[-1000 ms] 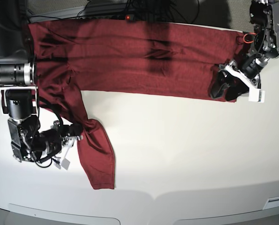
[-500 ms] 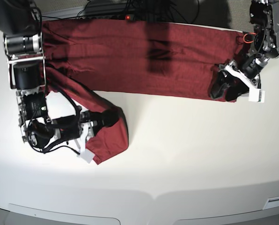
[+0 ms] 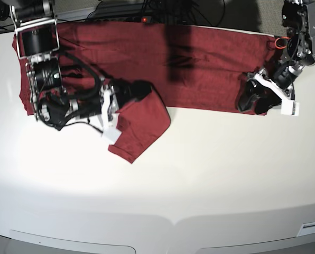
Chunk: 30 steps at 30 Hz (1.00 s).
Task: Fold the T-shirt properly
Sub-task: 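Grasp the red sleeve with the right gripper and fold it onto the shirt, then release the sleeve with the right gripper and bring the left gripper over it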
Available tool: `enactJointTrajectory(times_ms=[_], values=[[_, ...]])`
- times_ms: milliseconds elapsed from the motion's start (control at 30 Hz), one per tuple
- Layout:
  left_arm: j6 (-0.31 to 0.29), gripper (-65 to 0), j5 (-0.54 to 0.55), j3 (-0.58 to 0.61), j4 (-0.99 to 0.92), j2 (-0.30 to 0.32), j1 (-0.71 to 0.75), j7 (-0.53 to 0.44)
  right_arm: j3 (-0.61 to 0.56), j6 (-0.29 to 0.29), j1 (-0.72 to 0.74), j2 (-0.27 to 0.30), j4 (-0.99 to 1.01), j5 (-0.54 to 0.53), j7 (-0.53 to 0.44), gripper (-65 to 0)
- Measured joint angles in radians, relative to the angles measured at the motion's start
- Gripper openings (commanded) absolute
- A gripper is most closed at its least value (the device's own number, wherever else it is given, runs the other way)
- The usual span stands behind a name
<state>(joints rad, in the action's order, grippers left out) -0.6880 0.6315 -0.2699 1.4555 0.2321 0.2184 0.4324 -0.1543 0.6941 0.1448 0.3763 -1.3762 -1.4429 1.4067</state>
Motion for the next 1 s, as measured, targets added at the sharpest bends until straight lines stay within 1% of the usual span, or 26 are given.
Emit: enactJointTrajectory(times_ms=[200,400,433,533,567,600,633,733,867,900,933,1000], values=[[0.000,-28.1,0.001,0.000,0.000,0.000,0.000,0.000,-0.029,0.000,-0.095,-0.002,-0.110,-0.004,0.000,-65.0],[0.000,-28.1,0.001,0.000,0.000,0.000,0.000,0.001,-0.029,0.000,-0.109,-0.002,-0.116,-0.004,0.001,-65.0],[0.000,-28.1,0.001,0.000,0.000,0.000,0.000,0.001,-0.029,0.000,-0.109,-0.002,-0.116,-0.004,0.001,-61.6],[0.000,-28.1,0.001,0.000,0.000,0.000,0.000,0.002,-0.029,0.000,-0.109,-0.002,-0.116,-0.004,0.000,-42.4],[0.000,-28.1,0.001,0.000,0.000,0.000,0.000,0.002,-0.029,0.000,-0.109,-0.002,-0.116,-0.004,0.000,-37.8],[0.000,-28.1,0.001,0.000,0.000,0.000,0.000,0.008,-0.029,0.000,-0.109,-0.002,-0.116,-0.004,0.000,-34.8],[0.000,-28.1,0.001,0.000,0.000,0.000,0.000,0.015,-0.029,0.000,-0.109,-0.002,-0.116,-0.004,0.000,-33.5],[0.000,-28.1,0.001,0.000,0.000,0.000,0.000,0.015,-0.029,0.000,-0.098,-0.002,-0.116,-0.003,0.002,-33.5],[0.000,-28.1,0.001,0.001,0.000,0.000,0.000,0.016,-0.029,0.000,-0.035,-0.002,-0.116,-0.003,0.003,-33.5],[0.000,-28.1,0.001,0.001,0.000,-0.001,0.000,0.016,-0.029,0.000,-0.013,-0.002,-0.116,0.014,0.001,-33.5],[0.000,-28.1,0.002,0.001,0.000,-0.005,0.000,0.015,-0.029,0.000,0.010,-0.003,-0.117,0.086,-0.003,-33.5],[0.003,-28.1,-0.002,0.001,0.018,-0.021,0.001,0.017,-0.029,-0.001,0.056,-0.002,-0.118,0.305,0.002,-33.5]])
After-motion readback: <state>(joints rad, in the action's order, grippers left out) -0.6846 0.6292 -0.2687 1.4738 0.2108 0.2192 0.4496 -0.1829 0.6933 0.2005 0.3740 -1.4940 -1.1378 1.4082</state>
